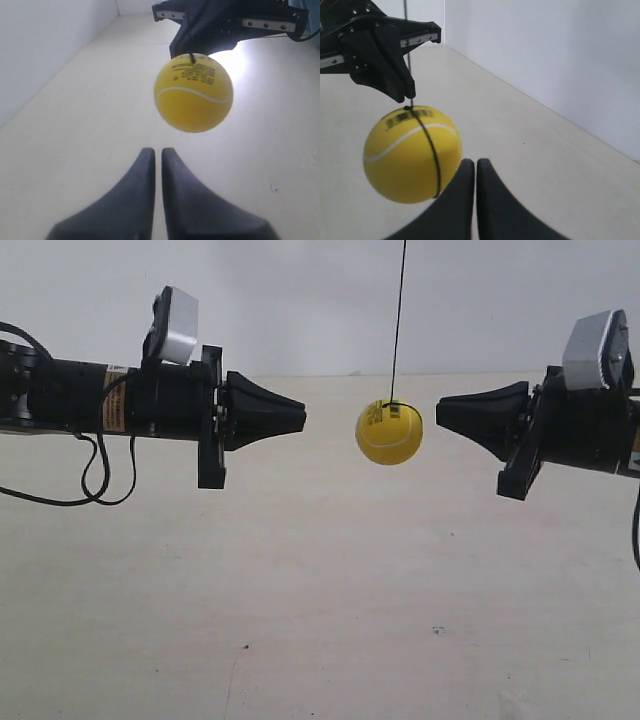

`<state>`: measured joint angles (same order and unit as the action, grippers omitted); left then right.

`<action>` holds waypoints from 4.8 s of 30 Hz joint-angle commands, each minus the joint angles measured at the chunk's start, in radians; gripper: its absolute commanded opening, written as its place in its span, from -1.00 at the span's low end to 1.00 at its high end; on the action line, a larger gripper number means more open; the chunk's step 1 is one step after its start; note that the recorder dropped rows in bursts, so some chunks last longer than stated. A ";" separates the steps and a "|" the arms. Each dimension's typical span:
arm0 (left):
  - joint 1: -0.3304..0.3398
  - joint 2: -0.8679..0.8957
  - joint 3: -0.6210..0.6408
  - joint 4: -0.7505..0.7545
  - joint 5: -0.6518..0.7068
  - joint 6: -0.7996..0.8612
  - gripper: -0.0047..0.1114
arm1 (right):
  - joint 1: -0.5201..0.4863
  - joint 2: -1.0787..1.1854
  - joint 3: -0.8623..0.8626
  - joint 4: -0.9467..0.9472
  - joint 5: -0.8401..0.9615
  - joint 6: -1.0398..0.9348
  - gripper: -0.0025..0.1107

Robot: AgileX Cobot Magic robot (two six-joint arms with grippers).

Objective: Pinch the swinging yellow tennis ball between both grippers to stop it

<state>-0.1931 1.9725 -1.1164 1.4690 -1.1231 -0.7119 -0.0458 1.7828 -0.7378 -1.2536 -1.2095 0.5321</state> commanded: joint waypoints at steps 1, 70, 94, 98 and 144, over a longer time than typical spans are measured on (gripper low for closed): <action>0.002 -0.054 0.009 -0.014 0.078 -0.047 -0.84 | -0.005 -0.023 -0.003 0.037 0.000 -0.008 -0.96; -0.029 -1.784 0.758 -0.619 0.808 -0.096 -0.84 | -0.003 -1.501 0.254 0.180 0.704 0.722 -0.96; -0.027 -1.786 0.758 -0.619 0.808 -0.096 -0.84 | -0.003 -1.783 0.738 1.314 1.417 -0.684 -0.96; -0.027 -1.786 0.758 -0.619 0.810 -0.096 -0.84 | -0.003 -1.783 0.738 1.265 1.546 -0.688 -0.96; 0.235 -1.854 1.116 -1.410 1.123 0.729 -0.84 | -0.003 -1.783 0.738 1.248 1.548 -0.733 -0.96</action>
<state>0.0309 0.1492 -0.0052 0.0757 -0.0743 0.0125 -0.0482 0.0053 0.0011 0.0000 0.3525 -0.2007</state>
